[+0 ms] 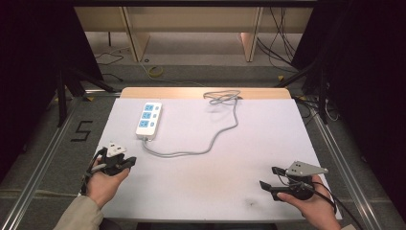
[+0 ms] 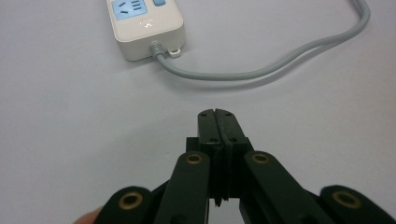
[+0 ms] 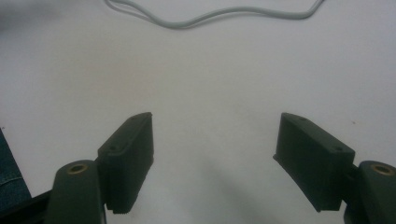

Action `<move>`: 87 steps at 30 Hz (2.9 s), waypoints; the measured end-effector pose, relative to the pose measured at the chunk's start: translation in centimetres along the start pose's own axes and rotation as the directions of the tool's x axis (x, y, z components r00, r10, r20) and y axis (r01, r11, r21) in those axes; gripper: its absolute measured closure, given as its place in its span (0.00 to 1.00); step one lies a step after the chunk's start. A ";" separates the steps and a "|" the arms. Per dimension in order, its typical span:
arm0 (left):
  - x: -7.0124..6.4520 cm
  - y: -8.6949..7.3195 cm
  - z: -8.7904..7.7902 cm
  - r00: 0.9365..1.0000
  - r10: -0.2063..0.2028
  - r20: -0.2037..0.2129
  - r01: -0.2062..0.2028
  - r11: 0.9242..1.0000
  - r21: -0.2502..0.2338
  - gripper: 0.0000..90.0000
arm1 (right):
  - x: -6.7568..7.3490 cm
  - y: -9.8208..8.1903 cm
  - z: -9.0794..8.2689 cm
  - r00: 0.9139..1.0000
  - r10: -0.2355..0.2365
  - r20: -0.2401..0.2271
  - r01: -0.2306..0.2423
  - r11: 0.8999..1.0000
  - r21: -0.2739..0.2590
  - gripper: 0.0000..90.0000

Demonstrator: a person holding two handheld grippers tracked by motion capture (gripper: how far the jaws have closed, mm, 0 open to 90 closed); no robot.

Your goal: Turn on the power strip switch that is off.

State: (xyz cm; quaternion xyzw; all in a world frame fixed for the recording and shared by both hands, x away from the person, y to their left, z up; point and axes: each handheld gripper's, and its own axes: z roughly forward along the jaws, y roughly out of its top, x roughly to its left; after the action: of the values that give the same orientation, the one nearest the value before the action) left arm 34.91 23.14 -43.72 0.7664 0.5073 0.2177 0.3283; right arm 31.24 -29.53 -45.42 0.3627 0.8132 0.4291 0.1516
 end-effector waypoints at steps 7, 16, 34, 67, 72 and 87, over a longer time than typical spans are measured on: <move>0.2 1.0 0.4 1.000 -0.016 -0.005 0.016 1.000 -0.005 1.00 | 0.0 0.0 0.0 1.000 -0.001 -0.001 0.001 1.000 -0.001 0.31; 0.3 1.9 0.9 1.000 -0.011 -0.018 0.011 1.000 -0.007 1.00 | 0.0 0.0 0.0 1.000 0.002 0.000 -0.002 1.000 -0.001 0.31; 1.1 3.4 1.7 0.999 -0.043 -0.026 0.043 0.999 -0.006 1.00 | 0.0 0.0 0.1 1.000 0.003 0.002 -0.003 1.000 -0.001 0.31; 2.0 5.6 3.5 0.998 -0.054 -0.039 0.054 0.998 0.014 1.00 | 0.0 0.0 0.1 1.000 0.002 -0.002 -0.002 1.000 0.005 0.31; 2.1 6.0 3.8 0.998 -0.047 -0.041 0.048 0.999 0.020 1.00 | 0.0 0.0 0.1 1.000 0.001 -0.003 -0.001 1.000 0.006 0.31; 2.2 6.8 4.8 0.999 -0.038 -0.037 0.039 0.999 0.033 1.00 | 0.0 -0.1 0.2 1.000 0.000 -0.004 0.000 1.000 0.006 0.31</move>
State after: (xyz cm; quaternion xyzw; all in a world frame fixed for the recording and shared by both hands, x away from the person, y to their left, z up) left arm 43.31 21.94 -42.10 0.7578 0.5315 0.2165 0.3103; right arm 31.32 -29.45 -45.58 0.3622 0.8149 0.4272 0.1490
